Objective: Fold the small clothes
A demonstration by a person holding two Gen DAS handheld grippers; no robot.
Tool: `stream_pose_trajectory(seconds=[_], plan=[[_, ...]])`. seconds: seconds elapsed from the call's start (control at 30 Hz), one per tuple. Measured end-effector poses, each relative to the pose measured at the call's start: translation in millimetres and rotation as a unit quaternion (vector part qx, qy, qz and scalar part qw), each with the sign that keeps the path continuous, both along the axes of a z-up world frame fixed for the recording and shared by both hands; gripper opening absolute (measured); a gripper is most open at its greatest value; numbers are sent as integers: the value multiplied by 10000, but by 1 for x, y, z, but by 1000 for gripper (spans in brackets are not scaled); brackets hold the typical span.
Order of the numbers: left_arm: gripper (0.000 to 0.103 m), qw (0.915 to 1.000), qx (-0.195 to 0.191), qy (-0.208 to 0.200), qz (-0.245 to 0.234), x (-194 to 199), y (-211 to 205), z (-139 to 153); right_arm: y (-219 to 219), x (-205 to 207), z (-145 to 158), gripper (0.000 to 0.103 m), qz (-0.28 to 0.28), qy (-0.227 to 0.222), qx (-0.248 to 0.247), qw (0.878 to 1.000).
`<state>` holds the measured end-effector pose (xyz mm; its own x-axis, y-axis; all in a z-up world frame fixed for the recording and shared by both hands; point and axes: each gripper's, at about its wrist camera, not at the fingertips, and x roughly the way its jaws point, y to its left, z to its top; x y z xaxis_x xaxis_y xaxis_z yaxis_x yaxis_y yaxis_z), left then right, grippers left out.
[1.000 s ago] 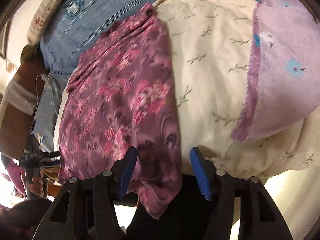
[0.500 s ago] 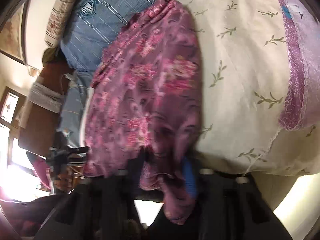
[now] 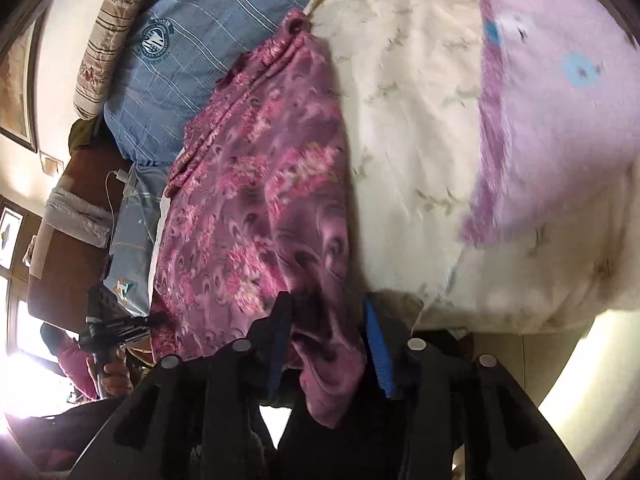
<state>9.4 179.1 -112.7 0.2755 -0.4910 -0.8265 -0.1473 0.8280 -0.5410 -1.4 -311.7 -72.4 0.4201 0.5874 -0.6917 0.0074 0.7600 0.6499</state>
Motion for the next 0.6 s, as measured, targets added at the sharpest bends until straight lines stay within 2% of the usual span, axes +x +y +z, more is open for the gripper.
stream_pose_trajectory(seconds=[0.07, 0.13, 0.2, 0.23, 0.3, 0.43, 0.6], plan=[[26, 9998, -125, 122, -39, 2, -2, -6, 1, 0, -9, 40, 144, 54, -51, 9999], [31, 9995, -276, 129, -24, 2, -3, -7, 9, 0, -17, 40, 265, -35, -52, 9996], [26, 9998, -165, 55, -91, 0, -6, -2, 14, -3, -13, 21, 346, -216, -208, 9990], [6, 9999, -83, -45, -124, -2, -8, 3, 12, -5, -10, 5, 388, -292, -20, 9988], [3, 9996, -75, -193, -177, -4, -9, 13, 8, -10, 2, 5, 295, -481, 210, 9982], [3, 9972, -403, -616, -108, -4, -4, 42, -1, -19, 33, 5, 133, -819, 773, 9936], [3, 9912, -835, -1019, 77, 32, 3, 81, -1, 4, 56, 5, -39, -1144, 1726, 9783]])
